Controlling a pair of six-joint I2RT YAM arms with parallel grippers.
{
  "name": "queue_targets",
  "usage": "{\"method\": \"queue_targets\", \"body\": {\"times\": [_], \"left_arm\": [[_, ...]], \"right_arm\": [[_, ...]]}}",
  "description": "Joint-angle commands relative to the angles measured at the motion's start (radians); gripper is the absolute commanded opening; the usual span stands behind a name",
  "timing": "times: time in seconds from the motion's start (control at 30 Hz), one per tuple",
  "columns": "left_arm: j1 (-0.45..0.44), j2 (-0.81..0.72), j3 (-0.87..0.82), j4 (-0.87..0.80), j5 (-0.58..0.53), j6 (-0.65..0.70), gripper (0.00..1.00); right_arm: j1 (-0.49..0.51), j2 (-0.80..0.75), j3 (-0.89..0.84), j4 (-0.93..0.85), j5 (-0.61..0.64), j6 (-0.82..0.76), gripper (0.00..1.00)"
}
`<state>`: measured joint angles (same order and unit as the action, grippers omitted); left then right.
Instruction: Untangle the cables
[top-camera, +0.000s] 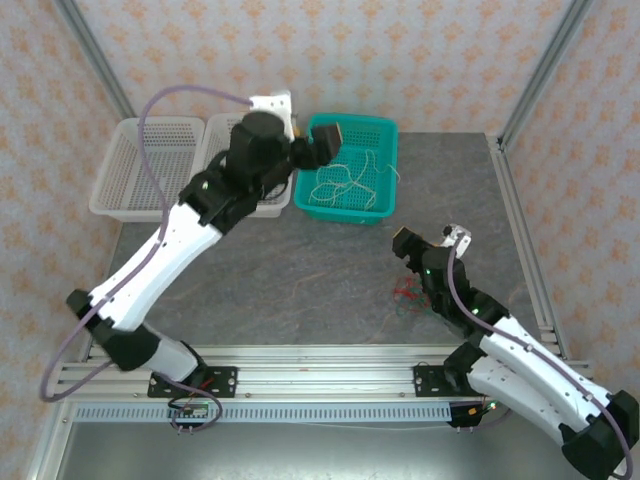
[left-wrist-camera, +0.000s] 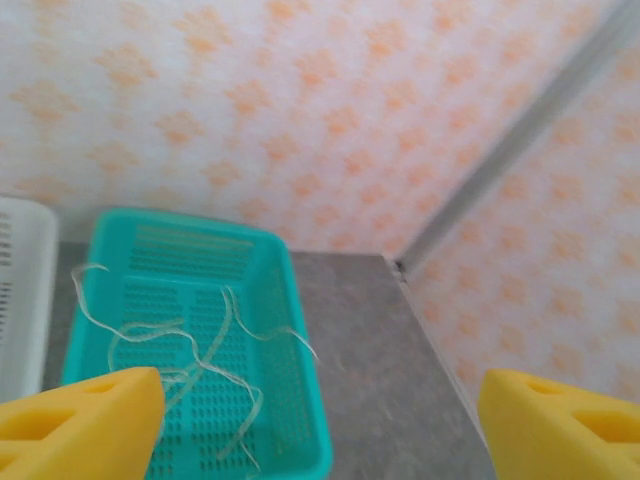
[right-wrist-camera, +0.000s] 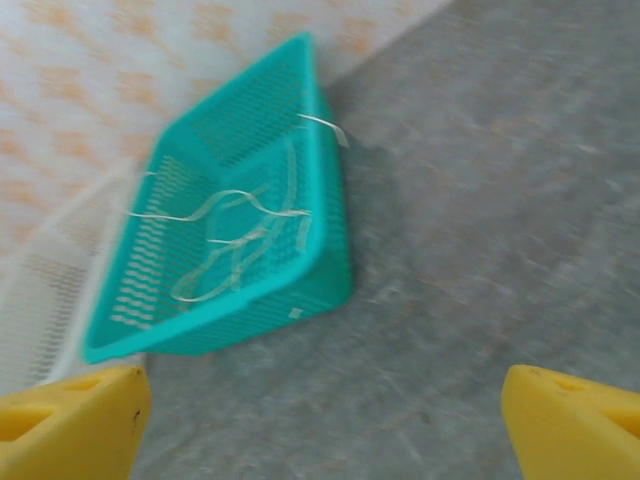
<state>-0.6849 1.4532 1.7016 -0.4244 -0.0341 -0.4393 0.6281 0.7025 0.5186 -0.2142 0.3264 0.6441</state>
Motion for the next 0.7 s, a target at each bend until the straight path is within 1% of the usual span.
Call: {"method": "queue_targets", "body": {"times": [0.0,0.03,0.1,0.2,0.27,0.3,0.33,0.37,0.47,0.5,0.53,0.57,0.6,0.67], "left_arm": [[-0.049,-0.067,-0.217,0.162,0.142,0.126,0.81],[-0.069,-0.101,-0.28,0.196,0.177,0.152,0.81],[-0.104,-0.147,-0.381,0.24,0.228,0.201,0.8],[-0.146,-0.186,-0.493,0.25,0.269,0.25,0.81],[-0.16,-0.2,-0.544,0.232,0.281,0.251,0.8],[-0.164,-0.209,-0.57,0.231,0.286,0.247,0.81],[-0.168,-0.222,-0.596,0.234,0.287,0.24,0.8],[-0.172,-0.231,-0.618,0.237,0.284,0.231,0.81],[-0.173,-0.27,-0.671,0.248,0.239,0.212,0.81],[-0.173,-0.286,-0.686,0.249,0.209,0.208,0.81],[-0.173,-0.304,-0.703,0.253,0.17,0.2,0.81],[-0.173,-0.317,-0.716,0.253,0.124,0.186,0.81],[-0.173,-0.335,-0.73,0.248,0.066,0.169,0.82],[-0.171,-0.362,-0.751,0.225,-0.043,0.128,0.82]], "right_arm": [[-0.062,0.071,0.043,-0.223,-0.026,0.098,0.91],[-0.085,0.112,0.05,-0.256,-0.074,0.116,0.93],[-0.115,0.205,0.069,-0.323,-0.139,0.155,0.93],[-0.127,0.357,0.101,-0.377,-0.219,0.168,0.94],[-0.128,0.444,0.11,-0.378,-0.261,0.161,0.92],[-0.127,0.486,0.115,-0.373,-0.283,0.152,0.89],[-0.127,0.533,0.119,-0.357,-0.313,0.127,0.83],[-0.127,0.564,0.122,-0.333,-0.353,0.099,0.75],[-0.124,0.655,0.133,-0.223,-0.519,0.003,0.48],[-0.122,0.685,0.139,-0.173,-0.587,-0.035,0.33],[-0.108,0.709,0.155,-0.14,-0.652,-0.069,0.26],[-0.09,0.731,0.175,-0.124,-0.689,-0.102,0.2],[-0.063,0.764,0.207,-0.119,-0.716,-0.141,0.17],[0.005,0.82,0.272,-0.119,-0.765,-0.218,0.16]]}}
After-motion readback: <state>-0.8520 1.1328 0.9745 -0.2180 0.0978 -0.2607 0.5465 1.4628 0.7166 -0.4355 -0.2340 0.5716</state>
